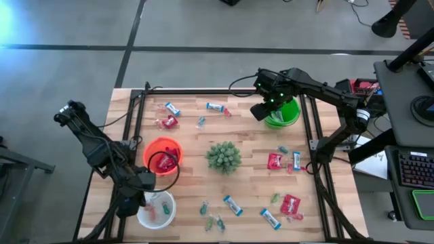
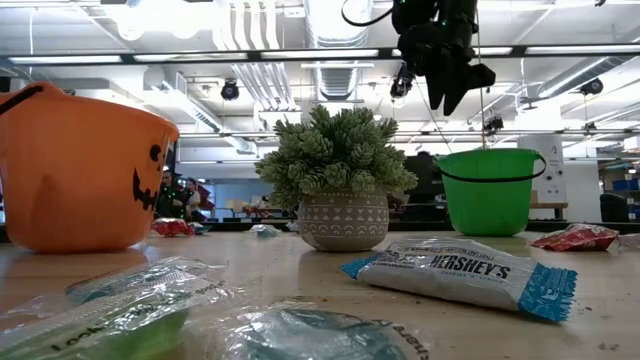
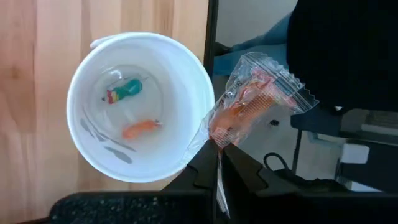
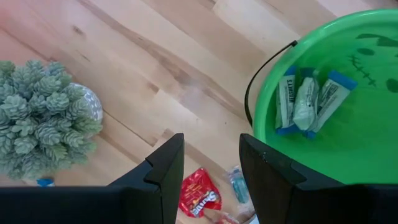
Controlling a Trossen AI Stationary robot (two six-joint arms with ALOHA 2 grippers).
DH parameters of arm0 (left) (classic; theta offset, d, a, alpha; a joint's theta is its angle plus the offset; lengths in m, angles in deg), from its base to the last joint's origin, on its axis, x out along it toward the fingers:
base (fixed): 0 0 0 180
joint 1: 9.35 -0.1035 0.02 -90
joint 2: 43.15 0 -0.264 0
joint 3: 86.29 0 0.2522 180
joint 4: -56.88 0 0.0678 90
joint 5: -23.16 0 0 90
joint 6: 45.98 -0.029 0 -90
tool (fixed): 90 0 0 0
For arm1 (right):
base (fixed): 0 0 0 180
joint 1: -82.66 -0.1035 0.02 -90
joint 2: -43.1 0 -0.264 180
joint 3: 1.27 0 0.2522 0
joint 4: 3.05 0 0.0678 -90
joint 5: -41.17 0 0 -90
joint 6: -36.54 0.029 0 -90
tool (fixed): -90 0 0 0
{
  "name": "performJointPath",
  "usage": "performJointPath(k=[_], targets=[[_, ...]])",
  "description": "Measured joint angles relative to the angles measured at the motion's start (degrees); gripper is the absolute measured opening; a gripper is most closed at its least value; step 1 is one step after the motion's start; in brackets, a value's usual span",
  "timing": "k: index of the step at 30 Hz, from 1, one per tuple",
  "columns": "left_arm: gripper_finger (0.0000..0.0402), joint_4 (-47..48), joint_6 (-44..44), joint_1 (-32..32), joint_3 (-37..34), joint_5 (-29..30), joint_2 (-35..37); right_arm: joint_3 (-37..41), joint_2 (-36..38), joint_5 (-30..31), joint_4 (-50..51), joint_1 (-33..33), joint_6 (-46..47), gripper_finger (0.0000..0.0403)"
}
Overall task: Sort candy
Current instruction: Put the orange gummy into the white bucket, then put the red candy into the orange bucket
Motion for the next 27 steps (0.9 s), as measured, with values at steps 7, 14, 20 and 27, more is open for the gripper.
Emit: performJointPath(k=[7, 14, 20, 27], targets=[[0.0019, -0.18, 3.05, 0.00, 0.00, -1.73, -0.33, -0.02, 0.00, 0.00, -0.02, 0.00, -0.35, 0.0146], [0.0074, -0.14, 3.75, 0.00, 0.00, -2.53, -0.81, -0.02, 0.00, 0.00, -0.06, 0.00, -0.69, 0.0146], [0.0092, 0.04, 2.25, 0.00, 0.00, 2.37, -0.79, -0.02, 0.15, -3.97, 0.15, 0.00, -1.53, 0.0146], [0.0093, 4.72, 2.16, -0.02, 0.00, 7.23, 0.05, -0.04, 4.44, -13.88, 8.86, -0.05, -4.33, 0.0146]])
